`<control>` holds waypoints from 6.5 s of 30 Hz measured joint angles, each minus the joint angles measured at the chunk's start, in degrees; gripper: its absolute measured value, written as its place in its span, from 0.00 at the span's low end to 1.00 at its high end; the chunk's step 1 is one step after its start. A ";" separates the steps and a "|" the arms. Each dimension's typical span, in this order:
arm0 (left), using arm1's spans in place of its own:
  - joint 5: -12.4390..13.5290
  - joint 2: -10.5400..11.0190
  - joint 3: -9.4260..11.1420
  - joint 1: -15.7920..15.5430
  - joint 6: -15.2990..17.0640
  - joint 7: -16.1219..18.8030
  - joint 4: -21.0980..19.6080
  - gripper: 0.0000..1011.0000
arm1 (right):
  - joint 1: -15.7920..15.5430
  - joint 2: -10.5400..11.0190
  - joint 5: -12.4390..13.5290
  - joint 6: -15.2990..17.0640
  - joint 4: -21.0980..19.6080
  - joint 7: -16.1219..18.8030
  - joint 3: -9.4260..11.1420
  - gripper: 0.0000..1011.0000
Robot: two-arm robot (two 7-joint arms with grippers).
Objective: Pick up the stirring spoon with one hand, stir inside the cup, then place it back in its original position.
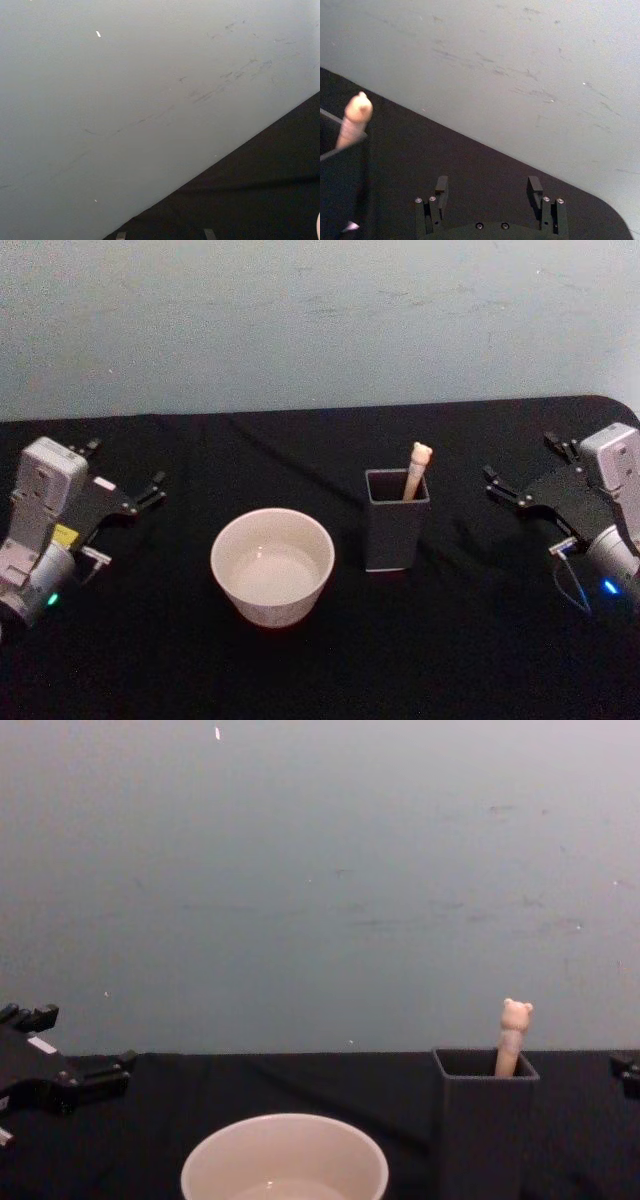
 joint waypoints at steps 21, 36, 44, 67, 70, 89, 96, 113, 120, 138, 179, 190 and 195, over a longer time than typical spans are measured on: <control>0.00 0.00 0.00 0.00 0.00 0.00 0.00 0.99 | -3.06 0.85 20.24 9.77 -8.21 23.21 5.59 0.99; 0.00 0.00 0.00 0.00 0.00 0.00 0.00 0.99 | 3.76 -4.68 18.48 10.73 -1.09 26.72 2.75 0.99; 0.00 0.00 0.00 0.00 0.00 0.00 0.00 0.99 | 5.46 -6.38 17.34 9.88 1.18 27.40 2.13 0.99; 0.00 0.00 0.00 0.00 0.00 0.00 0.00 0.99 | 5.74 -6.64 17.02 9.70 1.46 27.61 1.99 0.82; 0.00 0.00 0.00 0.00 0.00 0.00 0.00 0.99 | 5.74 -6.63 17.04 9.72 1.46 27.61 1.99 0.77; 0.00 0.00 0.00 0.00 0.00 0.00 0.00 0.99 | 5.74 -6.64 17.14 9.77 1.46 27.61 1.99 0.21; 0.00 0.00 0.00 0.00 0.00 0.00 0.00 0.99 | 5.70 -6.64 17.12 9.73 1.41 27.62 2.00 0.21; 0.00 0.00 0.00 0.00 0.00 0.00 0.00 0.99 | 3.61 -5.60 13.91 4.20 -6.47 27.40 4.36 0.21; 0.00 0.00 0.00 0.00 0.00 0.00 0.00 0.99 | 3.32 -5.28 14.22 1.68 -9.75 28.15 6.62 0.21; 0.00 0.00 0.00 0.00 0.00 0.00 0.00 0.99 | 6.85 -9.23 13.96 -0.62 -9.21 30.54 4.28 0.21; 0.00 0.00 0.00 0.00 0.00 0.00 0.00 0.99 | 8.79 -19.65 4.74 -7.43 8.22 31.77 -5.19 0.21; 0.00 0.00 0.00 0.00 0.00 0.00 0.00 0.99 | 8.93 -20.28 2.60 -9.26 10.45 32.25 -5.64 0.21; 0.00 0.00 0.00 0.00 0.00 0.00 0.00 0.99 | 8.81 -20.31 1.62 -10.08 10.67 32.26 -5.59 0.21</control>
